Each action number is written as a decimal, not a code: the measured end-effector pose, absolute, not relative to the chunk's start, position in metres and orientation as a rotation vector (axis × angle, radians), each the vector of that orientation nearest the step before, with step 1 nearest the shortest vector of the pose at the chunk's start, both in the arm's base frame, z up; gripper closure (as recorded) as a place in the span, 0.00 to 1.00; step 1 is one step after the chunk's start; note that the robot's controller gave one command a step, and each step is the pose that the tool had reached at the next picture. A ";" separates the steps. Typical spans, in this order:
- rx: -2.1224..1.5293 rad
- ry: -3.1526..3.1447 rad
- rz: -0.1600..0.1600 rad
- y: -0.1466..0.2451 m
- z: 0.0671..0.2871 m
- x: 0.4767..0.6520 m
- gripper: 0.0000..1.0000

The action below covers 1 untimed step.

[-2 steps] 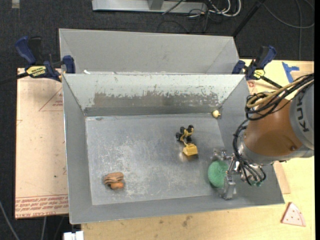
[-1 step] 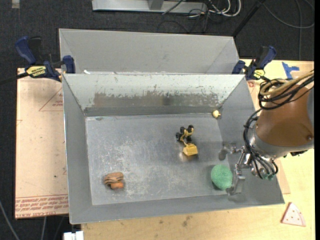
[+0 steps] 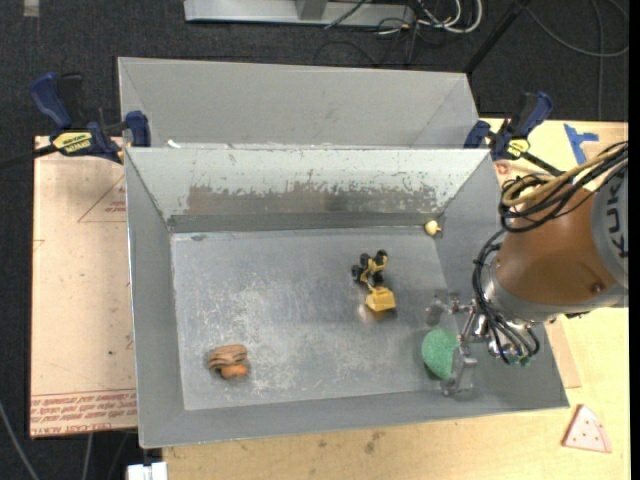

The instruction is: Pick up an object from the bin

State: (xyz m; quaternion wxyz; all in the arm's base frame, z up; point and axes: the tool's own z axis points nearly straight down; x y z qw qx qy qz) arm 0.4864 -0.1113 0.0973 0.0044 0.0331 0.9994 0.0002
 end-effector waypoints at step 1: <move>0.403 3.109 0.001 -0.117 0.074 0.485 0.00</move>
Offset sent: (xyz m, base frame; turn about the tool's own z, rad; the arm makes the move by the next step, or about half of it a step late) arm -0.0053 -0.0005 -0.0273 0.2912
